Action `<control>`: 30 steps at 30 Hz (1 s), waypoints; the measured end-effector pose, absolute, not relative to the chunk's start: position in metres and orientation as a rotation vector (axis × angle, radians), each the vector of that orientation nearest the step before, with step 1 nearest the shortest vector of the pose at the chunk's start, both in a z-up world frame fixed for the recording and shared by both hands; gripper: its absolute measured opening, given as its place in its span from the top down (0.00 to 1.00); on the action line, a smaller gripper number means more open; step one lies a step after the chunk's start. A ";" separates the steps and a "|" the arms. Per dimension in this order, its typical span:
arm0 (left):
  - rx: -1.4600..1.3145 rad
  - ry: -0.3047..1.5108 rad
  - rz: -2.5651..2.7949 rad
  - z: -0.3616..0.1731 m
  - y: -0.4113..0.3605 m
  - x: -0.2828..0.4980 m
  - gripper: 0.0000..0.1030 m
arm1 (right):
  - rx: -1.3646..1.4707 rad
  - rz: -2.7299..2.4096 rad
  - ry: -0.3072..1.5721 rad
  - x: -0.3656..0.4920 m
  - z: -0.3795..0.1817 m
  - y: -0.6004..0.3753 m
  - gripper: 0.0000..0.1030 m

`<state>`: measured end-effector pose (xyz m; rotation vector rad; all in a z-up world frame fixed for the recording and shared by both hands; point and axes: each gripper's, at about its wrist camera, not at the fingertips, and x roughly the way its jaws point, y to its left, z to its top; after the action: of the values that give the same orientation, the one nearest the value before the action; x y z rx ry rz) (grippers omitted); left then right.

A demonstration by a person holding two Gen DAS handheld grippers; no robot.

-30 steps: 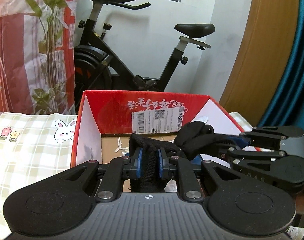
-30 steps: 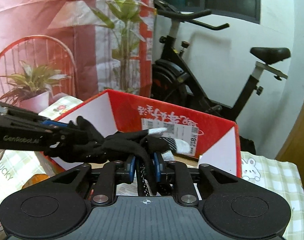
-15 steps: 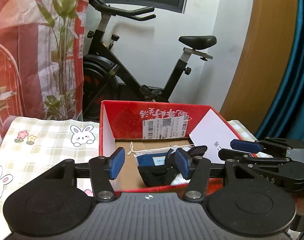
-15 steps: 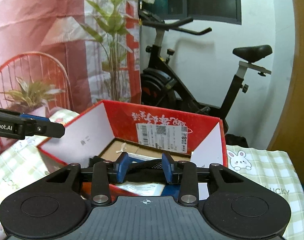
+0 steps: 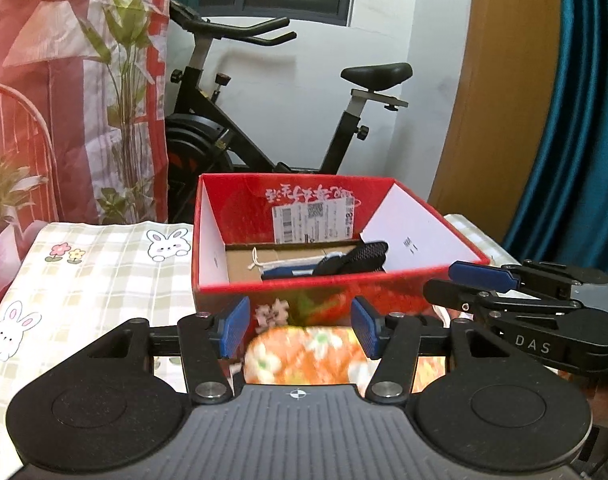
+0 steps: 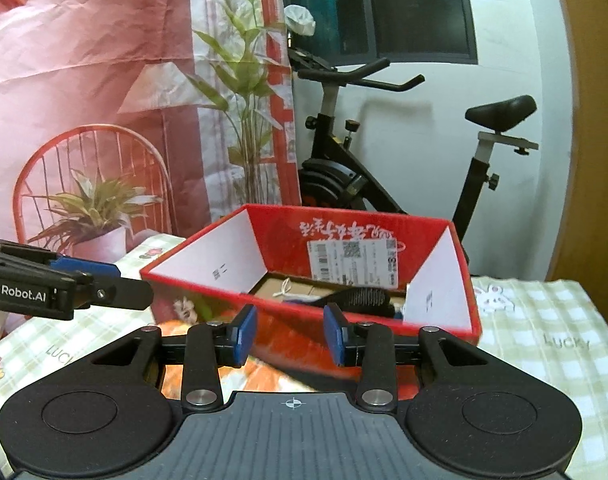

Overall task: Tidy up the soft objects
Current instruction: 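Move both grippers down to the orange floral oven mitt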

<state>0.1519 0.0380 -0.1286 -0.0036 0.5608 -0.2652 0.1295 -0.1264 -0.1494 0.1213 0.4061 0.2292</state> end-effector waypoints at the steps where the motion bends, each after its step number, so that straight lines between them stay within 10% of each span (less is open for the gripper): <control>1: -0.009 0.561 -0.263 -0.132 0.037 0.147 0.43 | 0.126 0.229 0.410 0.125 -0.152 -0.126 0.67; 30: -0.093 0.641 -0.266 -0.193 0.041 0.098 0.45 | 0.215 0.233 0.562 0.075 -0.221 -0.129 0.67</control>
<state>0.0983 0.0412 -0.1928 -0.0931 0.6408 -0.2662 0.0755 -0.1293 -0.2206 0.2154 0.5617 0.2334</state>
